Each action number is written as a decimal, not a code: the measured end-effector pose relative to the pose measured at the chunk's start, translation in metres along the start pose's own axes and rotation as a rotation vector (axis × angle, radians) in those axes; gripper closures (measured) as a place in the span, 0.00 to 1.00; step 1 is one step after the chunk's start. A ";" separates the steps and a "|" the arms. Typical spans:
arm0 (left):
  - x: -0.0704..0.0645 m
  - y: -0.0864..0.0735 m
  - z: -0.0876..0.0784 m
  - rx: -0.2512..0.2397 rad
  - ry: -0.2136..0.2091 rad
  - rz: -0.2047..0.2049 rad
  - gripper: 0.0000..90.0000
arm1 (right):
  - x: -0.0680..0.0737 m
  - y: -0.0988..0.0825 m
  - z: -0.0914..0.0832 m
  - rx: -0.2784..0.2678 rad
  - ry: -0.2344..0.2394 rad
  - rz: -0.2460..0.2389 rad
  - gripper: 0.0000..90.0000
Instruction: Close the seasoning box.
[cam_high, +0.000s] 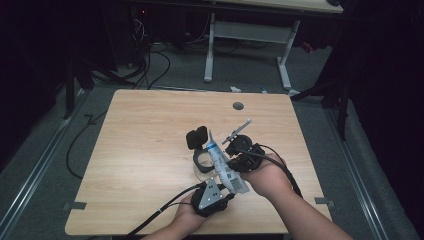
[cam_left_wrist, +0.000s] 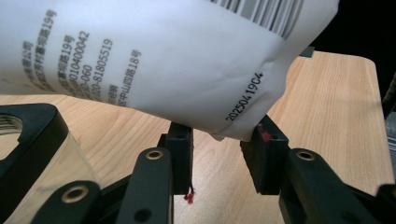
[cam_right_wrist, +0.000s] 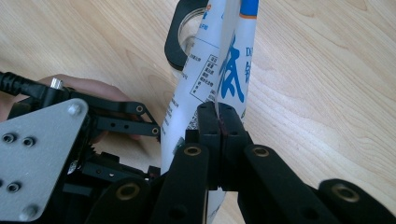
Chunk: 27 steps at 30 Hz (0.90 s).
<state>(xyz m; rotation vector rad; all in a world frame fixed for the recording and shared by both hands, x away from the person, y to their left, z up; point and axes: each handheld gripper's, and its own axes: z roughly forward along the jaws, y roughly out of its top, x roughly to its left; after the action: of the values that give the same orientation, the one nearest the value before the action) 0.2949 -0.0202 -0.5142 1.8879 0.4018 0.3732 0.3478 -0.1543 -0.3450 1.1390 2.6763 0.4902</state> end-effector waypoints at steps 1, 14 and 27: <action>-0.001 0.000 0.000 -0.002 0.002 0.001 0.74 | 0.000 0.000 0.001 0.000 0.003 0.001 1.00; -0.007 -0.001 -0.009 0.005 0.028 0.016 0.75 | 0.005 0.010 0.006 0.014 -0.001 -0.034 1.00; -0.012 -0.002 -0.013 -0.002 0.045 0.043 0.78 | 0.007 0.017 0.011 0.016 -0.001 -0.051 1.00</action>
<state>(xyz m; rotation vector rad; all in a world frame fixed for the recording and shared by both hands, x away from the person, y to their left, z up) 0.2784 -0.0138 -0.5120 1.8913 0.3911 0.4453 0.3576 -0.1355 -0.3489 1.0725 2.7057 0.4601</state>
